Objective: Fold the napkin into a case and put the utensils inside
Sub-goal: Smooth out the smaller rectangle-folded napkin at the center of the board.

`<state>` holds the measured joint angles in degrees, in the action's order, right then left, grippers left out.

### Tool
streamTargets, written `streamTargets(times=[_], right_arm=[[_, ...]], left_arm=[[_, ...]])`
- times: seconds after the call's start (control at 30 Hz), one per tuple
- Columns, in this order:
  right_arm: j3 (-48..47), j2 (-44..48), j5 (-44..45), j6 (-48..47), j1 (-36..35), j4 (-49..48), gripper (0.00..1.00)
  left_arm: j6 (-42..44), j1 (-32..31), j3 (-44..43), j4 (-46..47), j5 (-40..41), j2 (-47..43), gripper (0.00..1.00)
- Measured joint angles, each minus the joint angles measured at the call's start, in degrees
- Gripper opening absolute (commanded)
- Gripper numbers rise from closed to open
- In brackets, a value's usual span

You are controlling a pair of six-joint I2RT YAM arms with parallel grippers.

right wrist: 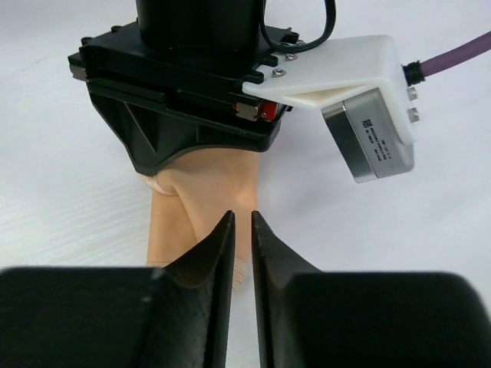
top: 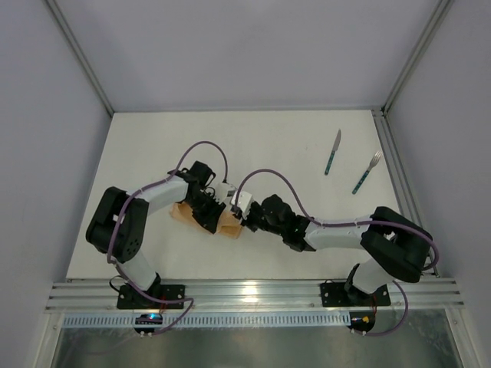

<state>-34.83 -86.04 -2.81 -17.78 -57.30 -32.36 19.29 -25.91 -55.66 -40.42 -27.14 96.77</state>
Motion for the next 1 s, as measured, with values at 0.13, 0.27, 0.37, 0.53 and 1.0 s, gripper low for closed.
streamTargets(times=[0.13, 0.27, 0.37, 0.53, 1.0], right_arm=[[-0.8, -5.1, -1.5, 4.7, 0.3, -3.9, 0.13], [-2.1, -10.7, -2.6, 7.5, 0.1, -6.7, 0.12], [-3.0, -13.7, -2.8, 9.0, 0.1, -7.8, 0.1], [-3.5, -17.6, -2.9, 11.8, 0.1, -9.7, 0.06], [-2.1, -18.2, -1.2, 17.6, 0.0, -11.0, 0.04]], left_arm=[[0.4, 0.0, 0.4, 0.3, 0.0, -0.4, 0.25], [0.6, -0.1, 0.8, 0.6, 0.1, -0.9, 0.26], [0.6, -0.2, 0.8, 0.7, 0.1, -0.9, 0.26], [0.7, -0.2, 0.8, 0.7, 0.1, -1.0, 0.26], [3.7, -0.3, 0.7, -1.0, -0.8, -8.2, 0.32]])
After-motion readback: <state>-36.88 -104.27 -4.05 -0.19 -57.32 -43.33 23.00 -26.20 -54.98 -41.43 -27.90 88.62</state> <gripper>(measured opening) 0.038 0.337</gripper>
